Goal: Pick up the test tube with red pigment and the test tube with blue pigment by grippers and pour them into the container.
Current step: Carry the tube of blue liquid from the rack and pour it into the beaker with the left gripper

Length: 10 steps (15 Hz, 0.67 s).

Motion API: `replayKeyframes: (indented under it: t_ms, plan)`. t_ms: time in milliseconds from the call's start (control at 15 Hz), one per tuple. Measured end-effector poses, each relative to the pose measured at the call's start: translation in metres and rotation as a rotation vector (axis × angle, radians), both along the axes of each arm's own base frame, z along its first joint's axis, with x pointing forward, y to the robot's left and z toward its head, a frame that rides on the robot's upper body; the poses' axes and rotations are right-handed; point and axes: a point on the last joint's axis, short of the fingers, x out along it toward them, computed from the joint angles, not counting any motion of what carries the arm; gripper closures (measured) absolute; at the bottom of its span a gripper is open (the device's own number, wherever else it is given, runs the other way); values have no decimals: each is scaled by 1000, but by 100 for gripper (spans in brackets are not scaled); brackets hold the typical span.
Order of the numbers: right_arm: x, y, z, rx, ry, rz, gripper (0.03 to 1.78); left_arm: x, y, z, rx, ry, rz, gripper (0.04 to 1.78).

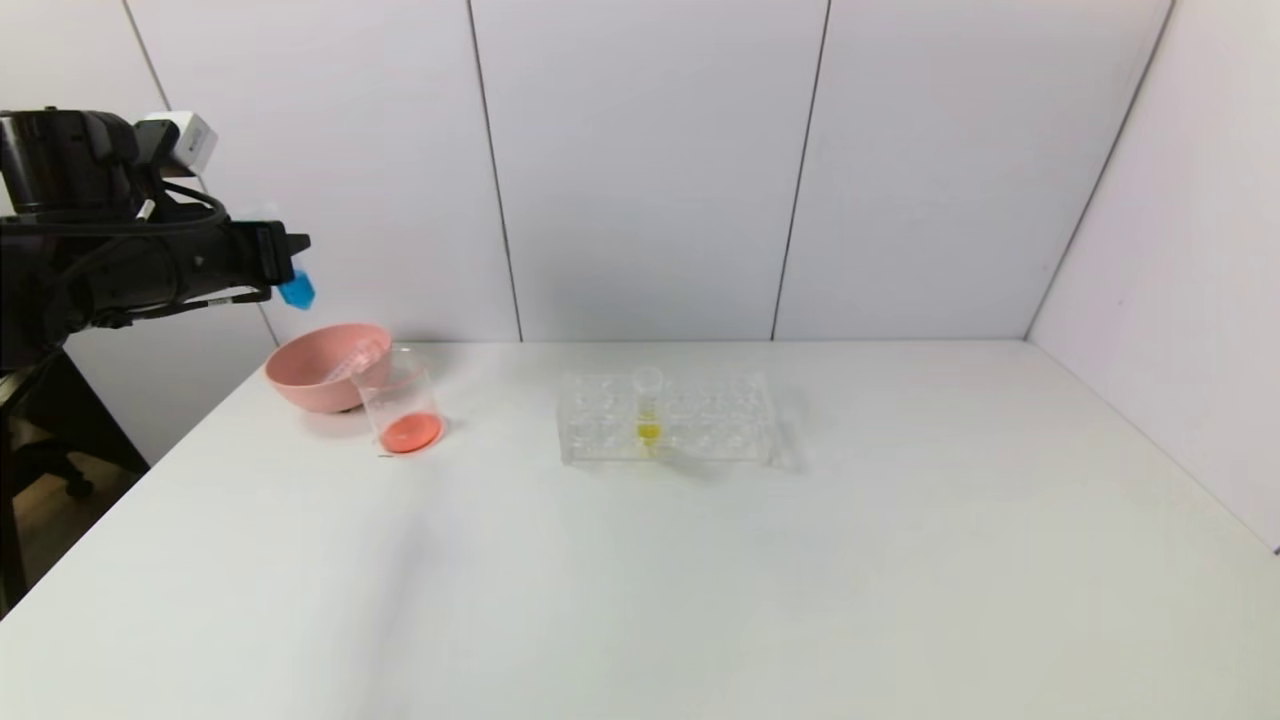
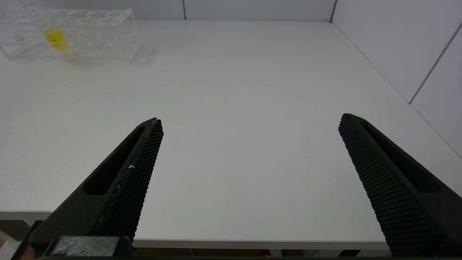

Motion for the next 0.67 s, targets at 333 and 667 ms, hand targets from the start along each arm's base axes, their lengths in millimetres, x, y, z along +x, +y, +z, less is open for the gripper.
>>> replayKeyframes:
  t_ms: [333,667]
  plan:
    - [0,0,0,0,0,0,4,9,3,-7,104,30,-59,134]
    - [0,0,0,0,0,0,4,10,5,1,280,132,-152,134]
